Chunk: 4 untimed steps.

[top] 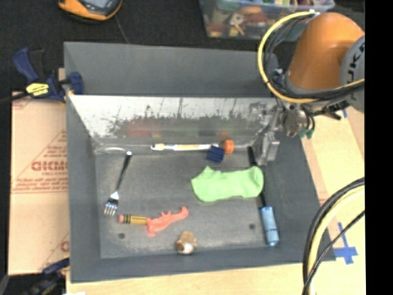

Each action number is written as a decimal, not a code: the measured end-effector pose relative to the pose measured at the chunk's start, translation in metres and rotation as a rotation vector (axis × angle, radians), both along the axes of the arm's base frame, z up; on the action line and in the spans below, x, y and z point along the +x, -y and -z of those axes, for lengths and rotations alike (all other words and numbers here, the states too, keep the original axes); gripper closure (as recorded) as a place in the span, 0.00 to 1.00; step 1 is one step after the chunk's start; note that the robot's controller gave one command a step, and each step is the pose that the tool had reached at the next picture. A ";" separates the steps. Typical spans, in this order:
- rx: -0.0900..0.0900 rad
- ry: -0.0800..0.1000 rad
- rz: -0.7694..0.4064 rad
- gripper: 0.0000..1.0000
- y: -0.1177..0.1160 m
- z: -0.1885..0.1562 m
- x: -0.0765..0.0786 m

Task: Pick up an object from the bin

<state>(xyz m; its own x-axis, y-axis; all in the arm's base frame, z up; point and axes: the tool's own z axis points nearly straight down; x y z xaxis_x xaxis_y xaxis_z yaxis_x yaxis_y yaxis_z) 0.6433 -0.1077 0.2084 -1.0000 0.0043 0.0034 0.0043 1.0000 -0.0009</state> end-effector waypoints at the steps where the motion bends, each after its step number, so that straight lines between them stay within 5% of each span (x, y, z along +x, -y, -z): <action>1: -0.001 0.009 -0.003 0.00 0.000 -0.005 0.002; 2: -0.001 0.012 0.023 0.00 -0.018 0.113 -0.041; 3: -0.002 0.020 0.037 0.00 -0.027 0.102 -0.051; 4: -0.002 0.008 0.028 0.00 -0.019 0.136 -0.046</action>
Offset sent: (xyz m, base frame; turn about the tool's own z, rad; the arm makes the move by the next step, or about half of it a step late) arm -0.0507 0.0231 -0.1384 0.0281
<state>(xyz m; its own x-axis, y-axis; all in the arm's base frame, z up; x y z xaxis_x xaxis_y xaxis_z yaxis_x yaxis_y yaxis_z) 0.5968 -0.0884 0.0726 -0.9995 0.0319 -0.0043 0.0319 0.9995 -0.0026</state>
